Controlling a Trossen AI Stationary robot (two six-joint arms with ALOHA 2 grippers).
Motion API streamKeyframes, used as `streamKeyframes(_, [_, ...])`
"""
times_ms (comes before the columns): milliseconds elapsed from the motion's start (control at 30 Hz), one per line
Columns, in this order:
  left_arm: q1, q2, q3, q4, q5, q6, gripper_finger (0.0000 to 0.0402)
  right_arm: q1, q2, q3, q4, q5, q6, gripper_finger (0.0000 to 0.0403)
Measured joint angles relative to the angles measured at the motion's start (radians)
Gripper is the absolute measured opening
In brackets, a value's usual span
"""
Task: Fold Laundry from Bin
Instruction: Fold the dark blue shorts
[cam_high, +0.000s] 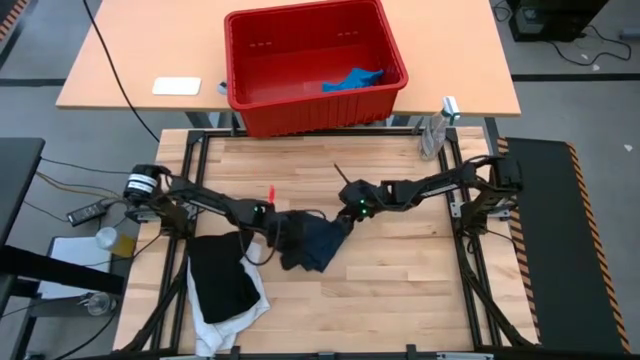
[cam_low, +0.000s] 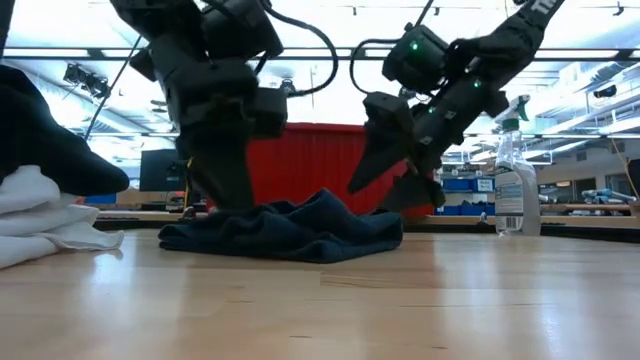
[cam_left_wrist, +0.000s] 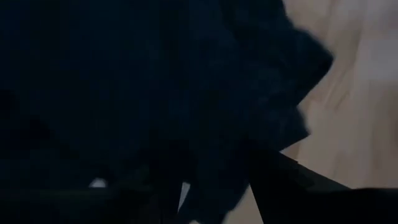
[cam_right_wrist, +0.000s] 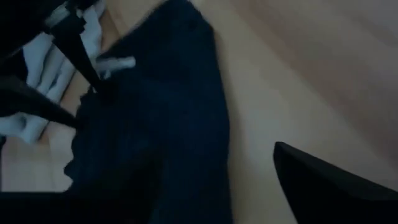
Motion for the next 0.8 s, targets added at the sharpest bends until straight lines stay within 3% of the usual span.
streamKeyframes(167, [-0.034, 0.063, 0.006, 0.01, -0.024, 0.049, 0.0172, 0.016, 0.07, -0.001, 0.044, -0.024, 0.005, 0.0361])
streamKeyframes(367, [-0.058, 0.098, 0.006, 0.048, -0.058, 0.055, 0.0172, 0.039, 0.085, 0.0, 0.051, 0.008, 0.002, 0.0368])
streamKeyframes(633, [-0.056, 0.101, 0.003, 0.103, -0.095, 0.06, 0.0172, 0.095, 0.108, 0.001, 0.077, 0.013, -0.024, 0.0342])
streamKeyframes(800, [-0.056, 0.105, 0.0, 0.16, -0.159, 0.064, 0.0172, 0.111, 0.109, 0.0, 0.095, 0.009, -0.019, 0.0277])
